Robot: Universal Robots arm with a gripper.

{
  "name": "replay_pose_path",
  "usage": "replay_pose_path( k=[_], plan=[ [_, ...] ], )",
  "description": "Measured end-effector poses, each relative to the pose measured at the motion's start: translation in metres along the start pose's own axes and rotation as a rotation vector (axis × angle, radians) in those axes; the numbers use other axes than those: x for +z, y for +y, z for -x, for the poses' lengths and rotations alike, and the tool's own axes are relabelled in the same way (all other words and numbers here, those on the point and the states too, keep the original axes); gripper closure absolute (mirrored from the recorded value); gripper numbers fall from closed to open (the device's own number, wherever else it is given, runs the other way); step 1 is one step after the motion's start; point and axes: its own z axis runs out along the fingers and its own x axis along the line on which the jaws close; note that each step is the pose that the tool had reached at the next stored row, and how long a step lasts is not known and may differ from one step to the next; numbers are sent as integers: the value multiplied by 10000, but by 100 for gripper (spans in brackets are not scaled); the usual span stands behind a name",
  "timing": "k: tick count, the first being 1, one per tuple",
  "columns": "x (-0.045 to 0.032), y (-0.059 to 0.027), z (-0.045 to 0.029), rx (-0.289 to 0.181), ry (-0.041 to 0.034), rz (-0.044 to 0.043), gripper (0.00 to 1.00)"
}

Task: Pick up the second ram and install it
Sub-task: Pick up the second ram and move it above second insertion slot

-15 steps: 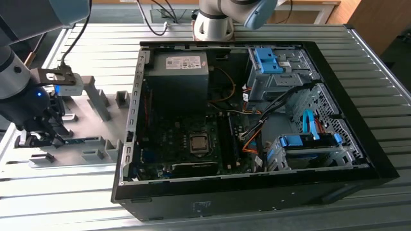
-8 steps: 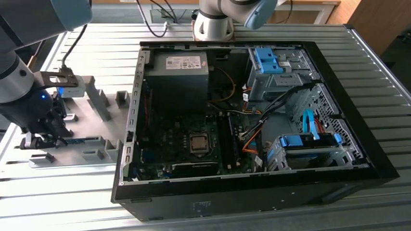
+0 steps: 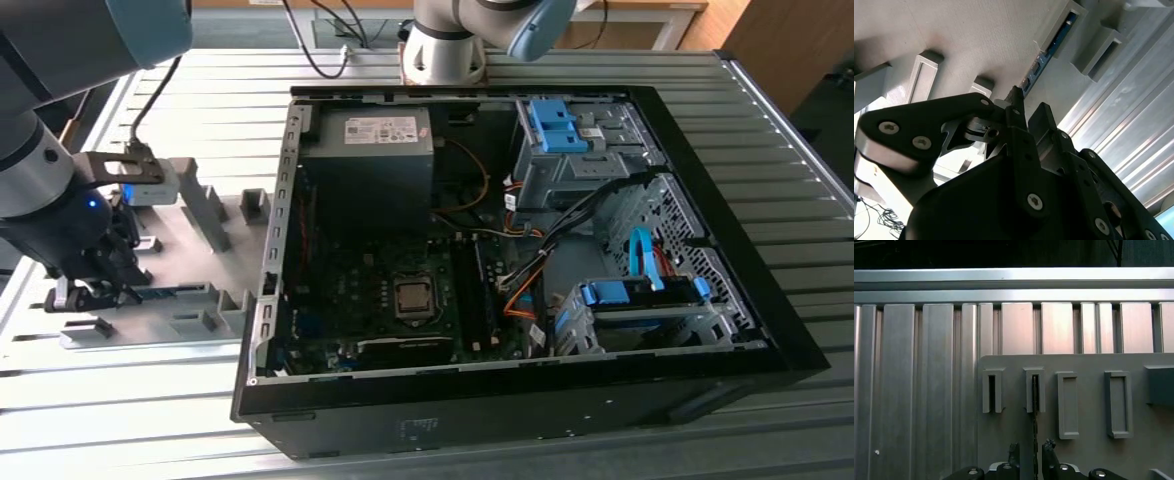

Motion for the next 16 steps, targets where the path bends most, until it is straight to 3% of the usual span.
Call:
replay_pose_path(
  k=[16],
  plan=[
    [28,13,-1,0,-1,-2,69]
  ],
)
